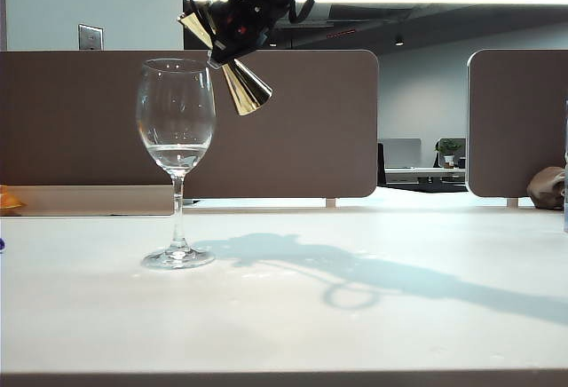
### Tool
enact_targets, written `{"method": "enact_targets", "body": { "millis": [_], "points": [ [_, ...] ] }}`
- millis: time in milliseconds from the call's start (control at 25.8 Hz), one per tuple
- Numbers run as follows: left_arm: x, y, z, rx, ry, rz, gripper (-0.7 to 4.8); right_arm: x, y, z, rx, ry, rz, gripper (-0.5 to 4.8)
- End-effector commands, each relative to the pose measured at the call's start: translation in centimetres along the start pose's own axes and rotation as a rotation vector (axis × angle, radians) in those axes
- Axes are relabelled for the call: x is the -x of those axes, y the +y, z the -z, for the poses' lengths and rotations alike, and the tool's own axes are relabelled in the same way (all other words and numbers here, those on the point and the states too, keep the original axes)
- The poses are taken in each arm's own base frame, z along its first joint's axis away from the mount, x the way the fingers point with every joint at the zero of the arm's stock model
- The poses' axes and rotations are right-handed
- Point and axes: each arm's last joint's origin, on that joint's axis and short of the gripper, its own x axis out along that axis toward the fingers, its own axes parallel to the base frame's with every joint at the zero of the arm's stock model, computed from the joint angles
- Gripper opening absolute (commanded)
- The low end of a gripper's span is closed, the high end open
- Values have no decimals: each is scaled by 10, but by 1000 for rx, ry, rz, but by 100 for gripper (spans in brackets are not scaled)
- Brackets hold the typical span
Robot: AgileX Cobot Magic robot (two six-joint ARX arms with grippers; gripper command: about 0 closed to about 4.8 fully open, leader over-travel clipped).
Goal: Pick up the jigger and pour the water inside into the glass.
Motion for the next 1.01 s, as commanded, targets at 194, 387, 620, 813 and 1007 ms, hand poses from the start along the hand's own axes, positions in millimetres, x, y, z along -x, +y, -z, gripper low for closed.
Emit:
{"method": "enact_targets", "body": {
  "millis": [194,387,620,813,1007],
  "points": [
    [0,0,-1,-3,-11,4,-5,4,-5,-5,134,-28,34,-6],
    [0,0,-1,-3,-12,5,-5,4,-5,-5,221,-28,35,-6],
    [0,0,-1,-3,-12,4,-5,4,-2,-9,358,-34,33,-6],
    [0,0,-1,-3,-12,4,-5,4,-2,-9,464,-32,38,-6],
    [0,0,-1,-3,-12,4,-5,4,-4,-10,534,-35,54,-6]
  ]
}}
